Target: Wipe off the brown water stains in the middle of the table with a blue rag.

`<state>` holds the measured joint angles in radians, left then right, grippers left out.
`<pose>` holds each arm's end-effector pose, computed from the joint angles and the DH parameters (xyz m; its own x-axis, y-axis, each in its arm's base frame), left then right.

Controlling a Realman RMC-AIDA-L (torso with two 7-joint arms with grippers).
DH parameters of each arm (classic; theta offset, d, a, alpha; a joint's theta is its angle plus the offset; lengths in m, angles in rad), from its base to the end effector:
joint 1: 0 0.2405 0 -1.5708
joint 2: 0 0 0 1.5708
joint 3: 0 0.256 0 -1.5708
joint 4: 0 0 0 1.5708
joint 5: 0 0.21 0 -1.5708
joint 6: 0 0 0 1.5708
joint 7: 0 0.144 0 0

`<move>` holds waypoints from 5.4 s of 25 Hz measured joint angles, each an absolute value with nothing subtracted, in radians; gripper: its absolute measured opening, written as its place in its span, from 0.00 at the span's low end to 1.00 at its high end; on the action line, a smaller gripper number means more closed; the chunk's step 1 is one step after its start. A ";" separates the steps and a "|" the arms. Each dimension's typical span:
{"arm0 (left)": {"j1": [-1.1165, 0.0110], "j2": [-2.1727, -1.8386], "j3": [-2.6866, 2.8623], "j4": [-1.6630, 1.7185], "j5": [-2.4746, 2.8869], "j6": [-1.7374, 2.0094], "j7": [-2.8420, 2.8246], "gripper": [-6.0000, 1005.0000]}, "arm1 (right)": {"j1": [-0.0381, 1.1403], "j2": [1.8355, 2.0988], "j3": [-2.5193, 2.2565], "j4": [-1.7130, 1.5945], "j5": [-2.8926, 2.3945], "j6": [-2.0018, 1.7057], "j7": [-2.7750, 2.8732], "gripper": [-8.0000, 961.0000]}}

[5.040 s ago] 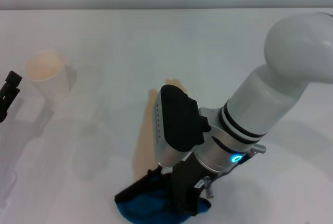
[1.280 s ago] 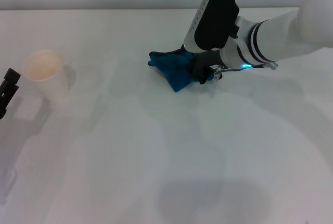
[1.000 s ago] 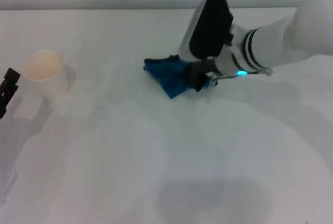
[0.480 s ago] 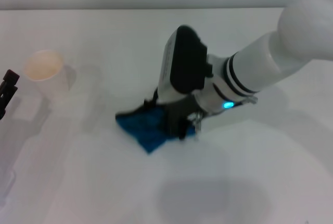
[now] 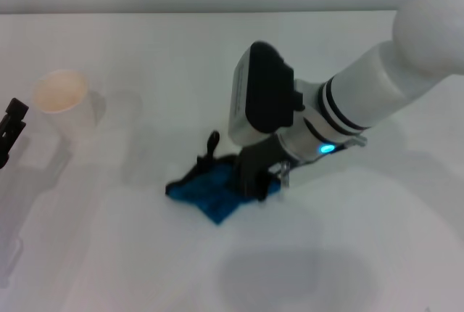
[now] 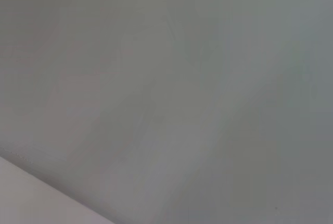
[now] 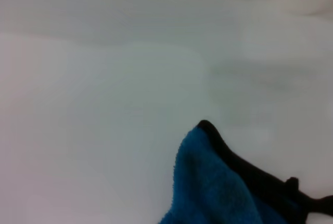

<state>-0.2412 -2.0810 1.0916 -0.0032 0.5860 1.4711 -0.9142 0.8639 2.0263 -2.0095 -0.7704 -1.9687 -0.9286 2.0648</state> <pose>-0.3661 0.2361 -0.0079 0.1775 0.1073 0.9782 0.9636 -0.2210 -0.1506 0.1572 0.3574 -0.1322 0.9601 -0.1147 0.2552 -0.0842 -0.9883 -0.1271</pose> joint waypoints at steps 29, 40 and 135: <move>-0.250 -2.085 1.089 -0.006 0.586 1.471 -0.912 0.88 | 0.846 2.028 -2.273 -0.641 -1.888 -0.309 2.075 0.08; -0.251 -2.084 1.089 -0.005 0.586 1.471 -0.917 0.88 | 0.858 2.028 -2.204 -0.553 -1.879 -0.252 2.076 0.08; -0.232 -2.081 1.075 -0.031 0.434 1.435 -0.945 0.88 | 0.484 2.028 -1.161 -0.109 -0.348 -1.126 0.404 0.87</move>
